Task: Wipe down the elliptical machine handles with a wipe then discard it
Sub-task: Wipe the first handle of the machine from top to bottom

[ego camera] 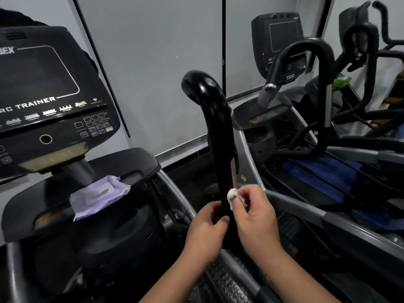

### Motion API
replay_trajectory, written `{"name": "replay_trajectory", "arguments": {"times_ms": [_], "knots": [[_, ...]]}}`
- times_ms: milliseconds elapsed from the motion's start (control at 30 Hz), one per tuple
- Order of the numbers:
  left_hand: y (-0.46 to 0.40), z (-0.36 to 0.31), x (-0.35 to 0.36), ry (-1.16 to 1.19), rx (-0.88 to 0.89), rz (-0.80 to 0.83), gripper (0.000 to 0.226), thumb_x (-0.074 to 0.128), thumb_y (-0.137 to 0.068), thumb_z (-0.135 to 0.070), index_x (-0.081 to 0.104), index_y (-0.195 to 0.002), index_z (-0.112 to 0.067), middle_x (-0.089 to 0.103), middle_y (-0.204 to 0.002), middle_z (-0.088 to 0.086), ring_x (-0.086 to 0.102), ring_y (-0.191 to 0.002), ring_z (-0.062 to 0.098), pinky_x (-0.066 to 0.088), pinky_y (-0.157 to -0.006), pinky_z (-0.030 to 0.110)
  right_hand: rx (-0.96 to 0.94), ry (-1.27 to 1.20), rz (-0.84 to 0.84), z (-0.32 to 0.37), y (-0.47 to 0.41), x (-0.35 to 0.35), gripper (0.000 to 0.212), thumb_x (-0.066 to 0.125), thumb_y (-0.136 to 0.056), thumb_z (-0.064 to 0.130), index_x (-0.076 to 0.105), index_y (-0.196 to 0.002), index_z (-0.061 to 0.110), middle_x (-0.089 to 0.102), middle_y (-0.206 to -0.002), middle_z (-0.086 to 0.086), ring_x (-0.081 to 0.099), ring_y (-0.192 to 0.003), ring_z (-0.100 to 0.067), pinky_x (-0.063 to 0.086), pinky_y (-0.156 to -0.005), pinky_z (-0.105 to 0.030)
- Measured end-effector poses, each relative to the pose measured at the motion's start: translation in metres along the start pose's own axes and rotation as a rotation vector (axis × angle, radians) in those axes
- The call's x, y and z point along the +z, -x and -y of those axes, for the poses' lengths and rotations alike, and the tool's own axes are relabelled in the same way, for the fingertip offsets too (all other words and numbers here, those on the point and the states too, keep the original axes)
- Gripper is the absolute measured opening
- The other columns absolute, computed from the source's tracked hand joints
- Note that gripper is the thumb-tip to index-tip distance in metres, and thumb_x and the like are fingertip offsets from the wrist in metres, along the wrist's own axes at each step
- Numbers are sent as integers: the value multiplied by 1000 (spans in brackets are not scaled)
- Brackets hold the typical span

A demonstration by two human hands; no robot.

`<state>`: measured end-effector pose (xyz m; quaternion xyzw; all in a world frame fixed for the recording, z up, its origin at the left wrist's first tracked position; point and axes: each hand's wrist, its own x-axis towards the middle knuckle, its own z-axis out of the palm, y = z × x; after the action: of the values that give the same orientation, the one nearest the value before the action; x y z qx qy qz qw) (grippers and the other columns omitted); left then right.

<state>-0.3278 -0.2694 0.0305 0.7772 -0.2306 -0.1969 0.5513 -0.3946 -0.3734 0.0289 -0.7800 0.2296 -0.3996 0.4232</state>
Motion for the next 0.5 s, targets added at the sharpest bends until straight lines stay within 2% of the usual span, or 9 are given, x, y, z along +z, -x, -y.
{"name": "replay_trajectory", "arguments": {"times_ms": [100,167,233,300,333,400,433,500], "knots": [[8,1,-3,-50,-10,-30,32,66,-78,-29,62,-106,-45,70,-108,-9,66,-97,1,54,-93,27,-120,254,86,-28,23,-6,19,66,-91,15,52,-84,26,56,-82,9,58,-78,-15,42,-67,-29],[16,9,-8,-64,-39,-28,32,63,-72,-35,60,-100,-51,68,-107,-9,65,-96,2,52,-97,31,54,329,202,-61,51,-1,24,64,-77,24,41,-76,29,49,-64,7,50,-64,-9,37,-64,-28],[27,14,-15,-106,-54,11,30,60,-70,-41,61,-92,-60,67,-108,-14,64,-99,-3,49,-101,24,136,235,211,-86,73,15,23,60,-71,29,37,-69,32,39,-52,13,37,-55,0,34,-57,-14],[34,14,-25,-162,-34,30,34,56,-69,-44,54,-84,-75,64,-109,-20,61,-104,-9,44,-102,16,209,88,201,-70,81,27,26,69,-79,21,48,-70,32,52,-55,13,46,-50,0,34,-52,-5],[37,14,-29,-154,-18,16,34,56,-70,-44,53,-80,-77,64,-109,-21,60,-105,-10,44,-101,16,229,-1,206,-53,80,29,33,76,-81,6,54,-71,30,61,-58,11,52,-47,-3,38,-49,-7],[39,6,-37,-112,47,-29,28,56,-72,-44,56,-76,-72,66,-108,-20,61,-103,-10,47,-99,19,272,-220,173,-18,74,30,40,70,-80,-21,61,-70,17,65,-53,-3,54,-41,-4,40,-43,-11],[39,-3,-41,-96,102,-53,25,56,-73,-46,58,-76,-71,67,-107,-18,61,-102,-9,48,-98,20,303,-328,137,7,65,28,35,64,-81,-25,61,-70,7,62,-49,-9,51,-38,-6,39,-41,-12],[37,-24,-50,-37,220,-101,18,55,-78,-48,64,-83,-63,69,-105,-14,64,-100,-4,51,-94,23,251,-446,73,40,45,24,42,58,-85,-26,64,-69,14,59,-49,-11,47,-41,-10,37,-41,-13]]}}
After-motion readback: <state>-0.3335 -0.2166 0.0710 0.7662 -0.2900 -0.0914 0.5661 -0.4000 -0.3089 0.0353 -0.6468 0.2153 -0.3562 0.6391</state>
